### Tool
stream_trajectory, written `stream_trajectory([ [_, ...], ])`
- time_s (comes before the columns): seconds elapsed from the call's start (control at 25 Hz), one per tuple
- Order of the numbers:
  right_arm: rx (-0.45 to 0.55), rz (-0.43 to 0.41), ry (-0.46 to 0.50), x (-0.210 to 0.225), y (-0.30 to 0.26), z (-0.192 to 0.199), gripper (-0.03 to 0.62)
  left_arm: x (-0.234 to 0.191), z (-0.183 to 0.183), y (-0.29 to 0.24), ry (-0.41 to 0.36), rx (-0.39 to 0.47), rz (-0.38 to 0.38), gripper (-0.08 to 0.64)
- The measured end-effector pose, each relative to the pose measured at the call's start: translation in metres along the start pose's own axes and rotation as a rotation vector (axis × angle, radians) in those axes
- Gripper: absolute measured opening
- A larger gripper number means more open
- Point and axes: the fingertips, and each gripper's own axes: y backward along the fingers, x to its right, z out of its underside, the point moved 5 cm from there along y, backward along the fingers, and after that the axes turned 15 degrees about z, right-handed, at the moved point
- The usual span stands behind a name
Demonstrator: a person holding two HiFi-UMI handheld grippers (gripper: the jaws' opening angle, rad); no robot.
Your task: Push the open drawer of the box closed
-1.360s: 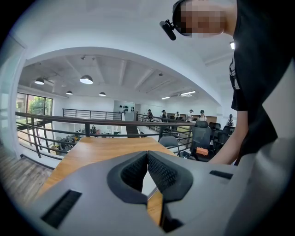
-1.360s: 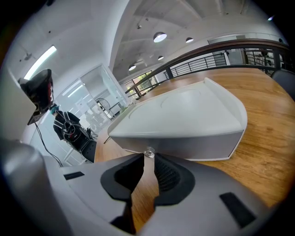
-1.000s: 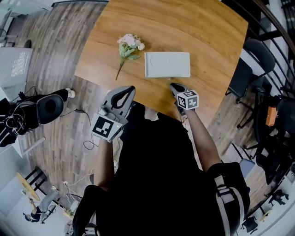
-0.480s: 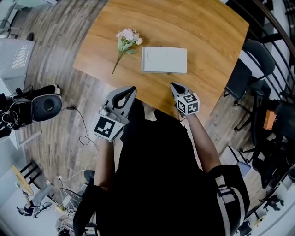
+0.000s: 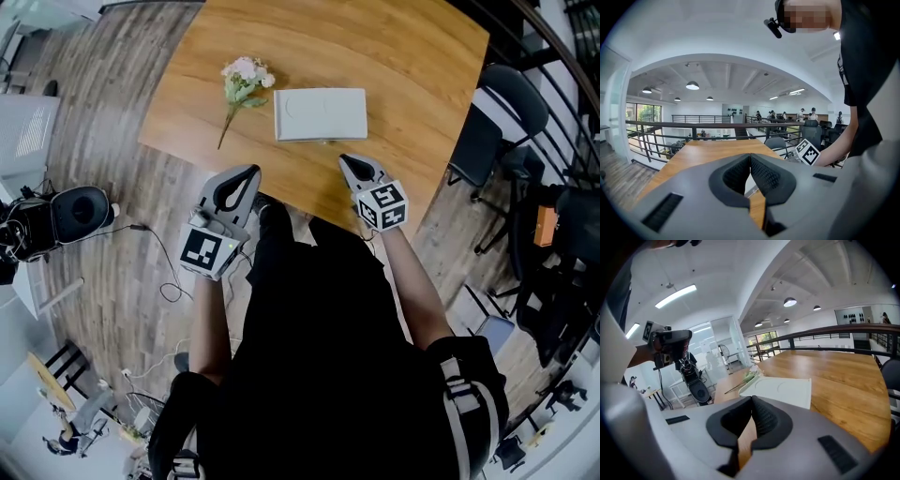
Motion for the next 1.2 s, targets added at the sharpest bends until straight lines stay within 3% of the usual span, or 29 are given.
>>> stream_trajectory([
  [0.24,0.078,-0.06,0.1,-0.018,0.027,-0.03,0.014,0.01,0.004,-0.008,-0.012,-0.013,0.034,0.023],
  [0.48,0.092,-0.115,0.288,-0.036,0.053,-0.044,0.014,0.027,0.01,-0.015,-0.026,-0.034,0.056,0.023],
  [0.88,0.119,-0.118,0.372,-0.036,0.07,-0.05,0.014,0.036,0.023,-0.022,0.011,-0.047,0.063,0.023],
  [1.2,0.137,-0.12,0.354,-0.031,0.08,-0.05,0.014,0.037,0.035,-0.03,0.018,-0.064,0.066,0.023],
])
